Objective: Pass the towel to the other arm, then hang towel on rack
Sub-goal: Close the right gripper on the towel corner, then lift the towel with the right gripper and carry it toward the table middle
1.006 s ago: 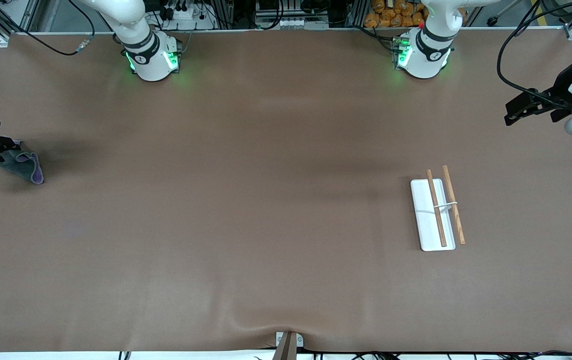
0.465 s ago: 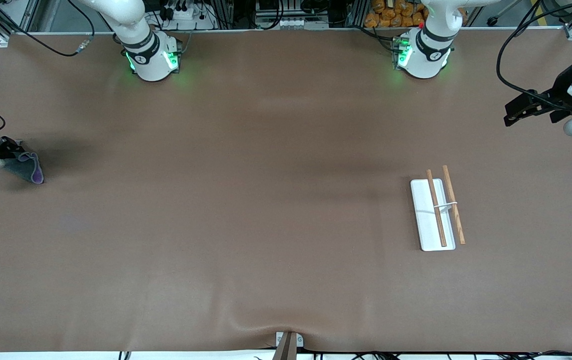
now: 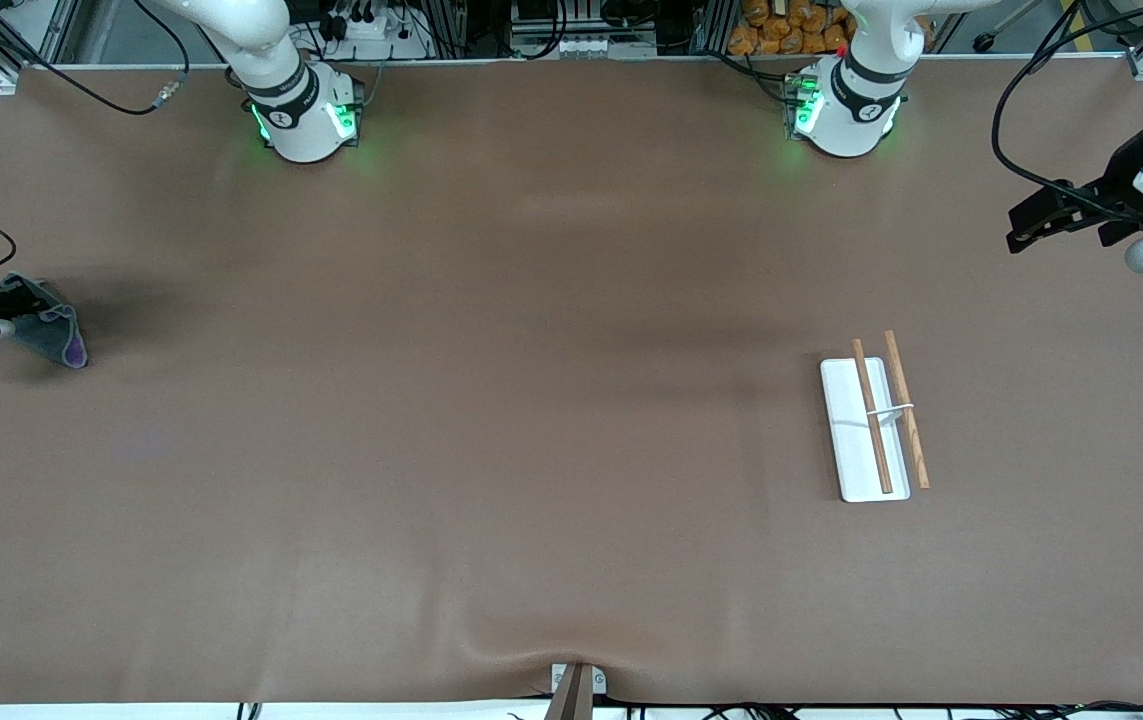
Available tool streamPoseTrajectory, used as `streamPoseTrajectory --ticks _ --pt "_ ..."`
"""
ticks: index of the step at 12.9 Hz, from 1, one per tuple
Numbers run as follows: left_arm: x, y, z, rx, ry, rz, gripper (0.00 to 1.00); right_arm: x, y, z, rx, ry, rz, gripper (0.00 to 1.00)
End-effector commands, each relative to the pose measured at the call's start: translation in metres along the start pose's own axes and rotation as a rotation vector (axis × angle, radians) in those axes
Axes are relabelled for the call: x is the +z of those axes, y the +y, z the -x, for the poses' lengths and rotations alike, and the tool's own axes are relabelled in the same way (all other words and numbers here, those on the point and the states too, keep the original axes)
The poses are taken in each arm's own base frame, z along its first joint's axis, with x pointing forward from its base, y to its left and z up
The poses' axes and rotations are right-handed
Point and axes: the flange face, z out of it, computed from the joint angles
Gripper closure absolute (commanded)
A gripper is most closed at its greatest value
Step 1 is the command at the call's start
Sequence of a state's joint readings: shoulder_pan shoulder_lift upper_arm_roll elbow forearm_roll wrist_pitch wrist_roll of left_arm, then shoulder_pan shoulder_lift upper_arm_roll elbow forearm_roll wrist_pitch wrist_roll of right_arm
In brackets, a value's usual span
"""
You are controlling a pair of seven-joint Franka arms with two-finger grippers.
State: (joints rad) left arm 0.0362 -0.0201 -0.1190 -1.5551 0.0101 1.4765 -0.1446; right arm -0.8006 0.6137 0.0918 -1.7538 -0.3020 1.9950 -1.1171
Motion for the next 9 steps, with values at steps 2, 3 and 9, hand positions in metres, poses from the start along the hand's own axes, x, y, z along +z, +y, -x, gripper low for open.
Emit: streamPoseTrajectory --ticks 2,3,9 --pt "-0.001 -0.001 0.0 0.014 -0.005 0.002 0.0 -0.01 -0.002 -0.002 -0.007 0.024 -0.003 1.0" --pt "-0.002 -0.001 0.001 0.014 -0.003 0.002 0.0 -0.013 -0.004 -0.002 -0.001 0.028 -0.016 1.0" --pt "-0.002 -0.001 0.001 0.014 -0.003 0.002 0.0 -0.074 -0.016 -0.02 0.02 0.007 -0.056 1.0"
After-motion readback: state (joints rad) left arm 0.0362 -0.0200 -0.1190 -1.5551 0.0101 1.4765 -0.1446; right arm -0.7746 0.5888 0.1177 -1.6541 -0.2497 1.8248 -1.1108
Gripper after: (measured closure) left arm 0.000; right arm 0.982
